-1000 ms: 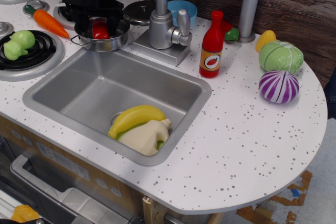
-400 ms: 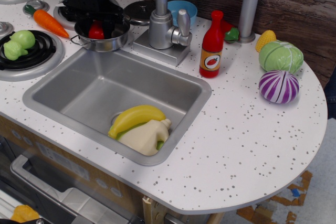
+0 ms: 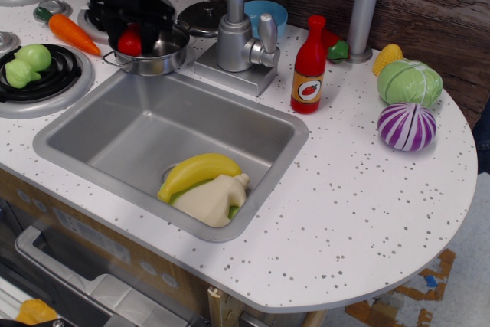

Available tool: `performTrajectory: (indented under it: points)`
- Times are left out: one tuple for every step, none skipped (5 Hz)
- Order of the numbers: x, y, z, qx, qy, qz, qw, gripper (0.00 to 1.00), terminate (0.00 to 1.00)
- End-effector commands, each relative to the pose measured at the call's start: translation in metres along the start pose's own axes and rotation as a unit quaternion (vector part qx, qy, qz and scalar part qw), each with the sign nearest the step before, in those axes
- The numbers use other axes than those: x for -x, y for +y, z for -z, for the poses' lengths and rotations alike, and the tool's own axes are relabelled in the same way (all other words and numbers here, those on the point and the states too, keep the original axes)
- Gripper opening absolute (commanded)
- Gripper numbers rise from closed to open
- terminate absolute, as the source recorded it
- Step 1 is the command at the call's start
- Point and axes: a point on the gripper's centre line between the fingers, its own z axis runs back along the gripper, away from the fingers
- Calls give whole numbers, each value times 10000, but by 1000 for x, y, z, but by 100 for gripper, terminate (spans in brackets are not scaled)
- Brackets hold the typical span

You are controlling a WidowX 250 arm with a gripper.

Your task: Take sushi out of pan

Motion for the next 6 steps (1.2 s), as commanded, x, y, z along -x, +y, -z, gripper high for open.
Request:
performTrajectory:
  points:
    - [8,8,-80,-548,-576,-449,9958,0,0]
    - [50,-2,-78,-480,-611,-865,9932,0,0]
    - [87,-27,-61,-369,-748,-1156,9898,0,0]
    - [97,-39,-39,-67,-871,-1134,9897,0,0]
    - [97,-39,-39,-67,-871,-1134,9897,100,0]
    - [97,-39,-39,-67,-871,-1134,9897,100,0]
